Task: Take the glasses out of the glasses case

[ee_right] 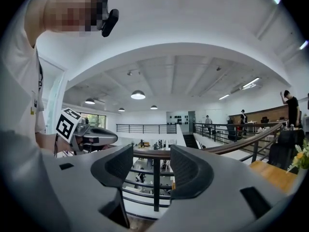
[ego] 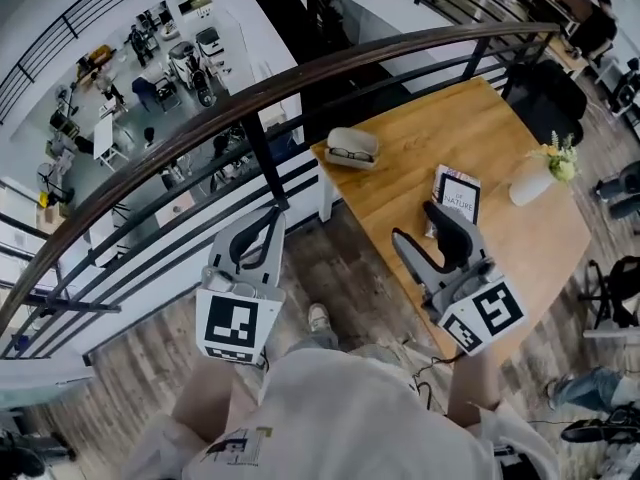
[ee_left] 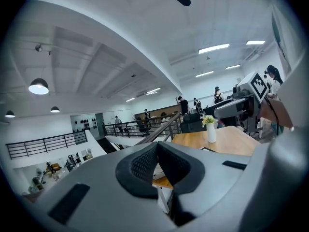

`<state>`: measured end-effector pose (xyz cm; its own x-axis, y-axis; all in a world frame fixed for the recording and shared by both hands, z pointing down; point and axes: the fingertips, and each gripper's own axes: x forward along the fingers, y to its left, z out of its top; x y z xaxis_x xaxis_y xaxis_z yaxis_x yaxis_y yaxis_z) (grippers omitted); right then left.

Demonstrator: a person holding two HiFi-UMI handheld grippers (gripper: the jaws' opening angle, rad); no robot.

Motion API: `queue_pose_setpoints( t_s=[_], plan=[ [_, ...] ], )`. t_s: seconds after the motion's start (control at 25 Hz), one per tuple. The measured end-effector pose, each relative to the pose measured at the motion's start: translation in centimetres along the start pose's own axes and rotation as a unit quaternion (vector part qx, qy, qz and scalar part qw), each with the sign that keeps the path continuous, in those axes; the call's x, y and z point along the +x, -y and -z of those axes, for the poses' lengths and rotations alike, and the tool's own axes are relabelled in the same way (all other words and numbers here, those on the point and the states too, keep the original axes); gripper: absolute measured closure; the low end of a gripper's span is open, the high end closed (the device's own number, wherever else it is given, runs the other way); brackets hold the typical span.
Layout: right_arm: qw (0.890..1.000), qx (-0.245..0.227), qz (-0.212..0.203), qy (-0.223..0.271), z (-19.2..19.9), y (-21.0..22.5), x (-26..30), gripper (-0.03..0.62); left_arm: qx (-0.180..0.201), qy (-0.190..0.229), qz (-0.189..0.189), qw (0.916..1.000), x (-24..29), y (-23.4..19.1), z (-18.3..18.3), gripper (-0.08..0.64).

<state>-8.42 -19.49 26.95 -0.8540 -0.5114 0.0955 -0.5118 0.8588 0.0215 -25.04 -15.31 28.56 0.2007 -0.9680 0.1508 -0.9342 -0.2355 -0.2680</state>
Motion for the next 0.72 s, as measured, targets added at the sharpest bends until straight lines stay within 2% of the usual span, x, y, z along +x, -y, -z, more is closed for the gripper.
queue_pose_setpoints(
  t_s=[0.12,0.44,0.6,0.72],
  plan=[
    [1.000,0.003,0.008,-0.002,0.0,1.2,2.4,0.344,0.001,0.002,0.008,1.0000,1.6,-1.4,0.6,0.543],
    [1.000,0.011,-0.005,-0.020,0.2,4.2,5.0,0.344,-0.018,-0.009,0.006,0.9998,4.5,-2.6,0.7,0.543],
    [0.999,0.011,-0.020,-0.036,1.6,6.9,6.6,0.344,-0.021,-0.020,-0.005,0.9996,7.1,-2.7,1.1,0.543],
    [0.998,0.018,-0.030,-0.047,2.5,9.2,7.7,0.344,-0.039,-0.029,-0.020,0.9986,9.1,-3.3,1.5,0.543]
  ],
)
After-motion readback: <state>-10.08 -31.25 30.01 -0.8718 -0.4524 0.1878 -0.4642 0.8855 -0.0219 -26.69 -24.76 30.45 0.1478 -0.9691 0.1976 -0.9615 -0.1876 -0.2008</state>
